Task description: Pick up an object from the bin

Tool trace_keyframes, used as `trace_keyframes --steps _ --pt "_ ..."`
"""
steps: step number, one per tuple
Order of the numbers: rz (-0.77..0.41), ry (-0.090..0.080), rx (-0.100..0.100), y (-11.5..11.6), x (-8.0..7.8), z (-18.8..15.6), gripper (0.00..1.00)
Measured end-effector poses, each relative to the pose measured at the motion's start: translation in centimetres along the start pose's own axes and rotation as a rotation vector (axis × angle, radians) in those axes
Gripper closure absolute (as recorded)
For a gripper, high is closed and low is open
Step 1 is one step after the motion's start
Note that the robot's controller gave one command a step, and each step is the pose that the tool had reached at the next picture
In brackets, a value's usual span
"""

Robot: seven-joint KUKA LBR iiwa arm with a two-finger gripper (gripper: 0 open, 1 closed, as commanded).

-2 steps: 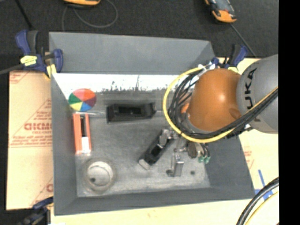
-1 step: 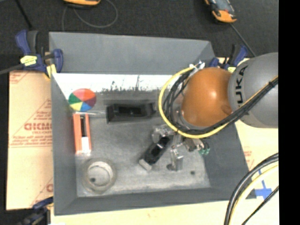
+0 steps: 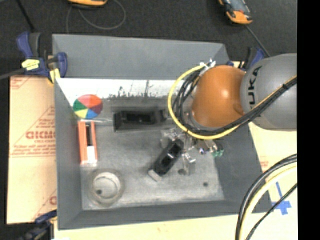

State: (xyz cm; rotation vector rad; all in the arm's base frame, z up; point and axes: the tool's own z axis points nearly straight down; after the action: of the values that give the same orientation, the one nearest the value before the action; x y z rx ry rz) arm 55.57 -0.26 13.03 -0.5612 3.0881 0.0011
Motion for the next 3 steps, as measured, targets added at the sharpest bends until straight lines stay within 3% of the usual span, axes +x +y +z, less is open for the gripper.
trace_keyframes --steps 1,2,3 --pt "-0.067 -0.002 0.002 0.4 -0.8 0.3 0.00" --pt "-0.284 -0.003 0.002 0.5 -1.7 5.4 0.00" --pt "-0.295 -0.001 0.000 0.6 -2.1 7.5 1.00"
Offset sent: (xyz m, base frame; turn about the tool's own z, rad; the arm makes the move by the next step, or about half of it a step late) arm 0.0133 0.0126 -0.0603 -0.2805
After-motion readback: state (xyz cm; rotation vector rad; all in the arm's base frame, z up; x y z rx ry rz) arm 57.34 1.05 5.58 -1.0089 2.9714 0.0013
